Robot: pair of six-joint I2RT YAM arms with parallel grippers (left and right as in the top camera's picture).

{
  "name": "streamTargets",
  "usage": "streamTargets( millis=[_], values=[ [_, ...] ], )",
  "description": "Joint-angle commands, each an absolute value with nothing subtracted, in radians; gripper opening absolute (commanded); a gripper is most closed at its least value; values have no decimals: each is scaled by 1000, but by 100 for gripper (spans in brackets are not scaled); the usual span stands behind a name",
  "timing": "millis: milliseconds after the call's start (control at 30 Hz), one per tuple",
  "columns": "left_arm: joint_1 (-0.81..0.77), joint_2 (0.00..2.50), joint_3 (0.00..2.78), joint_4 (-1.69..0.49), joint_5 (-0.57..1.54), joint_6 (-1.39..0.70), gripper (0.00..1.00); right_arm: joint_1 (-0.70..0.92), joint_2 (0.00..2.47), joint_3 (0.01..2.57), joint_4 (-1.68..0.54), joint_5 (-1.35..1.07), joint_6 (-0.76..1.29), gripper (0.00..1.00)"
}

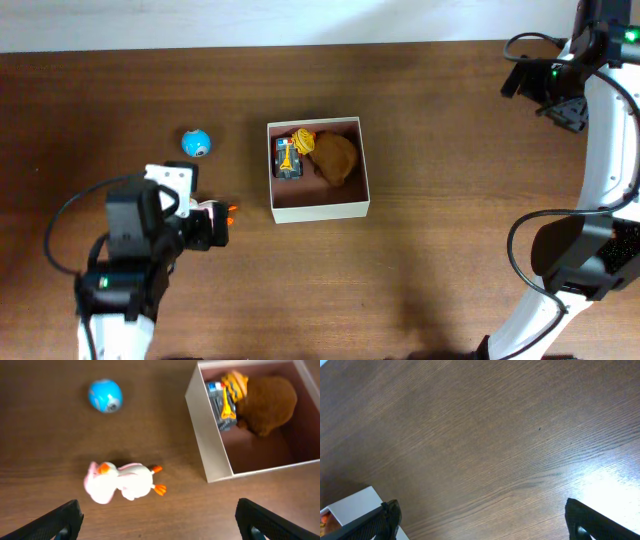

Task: Pack container
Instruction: 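Move the left gripper to the pink-white duck toy and grasp it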

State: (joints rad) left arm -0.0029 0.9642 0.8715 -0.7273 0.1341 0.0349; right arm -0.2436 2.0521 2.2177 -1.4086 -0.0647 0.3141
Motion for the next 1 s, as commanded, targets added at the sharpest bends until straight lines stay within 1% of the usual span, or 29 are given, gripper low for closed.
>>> streamTargets(
  millis=[0, 67, 233, 333, 433, 567, 767, 833, 867, 900, 967],
  values=[
    [3, 1053, 889, -737, 220, 57, 100, -242, 2056, 2222, -1407, -47, 316, 99],
    [3, 1109, 889, -721, 266, 57, 100, -242, 2056, 2222, -1407, -47, 316, 98],
    [3, 1232, 889, -661, 273, 57, 99, -242, 2056, 2222, -1407, -47, 316, 99],
    [3, 1320, 889, -605, 233, 49, 100, -242, 2056, 2222, -1407, -47, 316, 99],
    [3, 1418, 889, -561, 129, -18, 98, -242, 2056, 2222, -1407, -47, 316, 98],
    [3, 1517, 889, -530, 6, -88, 100, -242, 2056, 2222, -1407, -47, 316, 99],
    [3, 1617, 889, -482, 3, -102, 100, -242, 2056, 2222, -1407, -47, 316, 99],
    [3, 1621, 889, -481, 3, -106, 91, -242, 2056, 2222, -1407, -47, 316, 99],
    [3, 1621, 889, -481, 3, -108, 84, -242, 2056, 2222, -1407, -47, 316, 99],
    [3, 1621, 889, -481, 3, -109, 74, -242, 2056, 2222, -1407, -47, 316, 99],
    [3, 1621, 889, -480, 3, -119, 48, -242, 2056, 2222, -1407, -47, 316, 99]
  ],
)
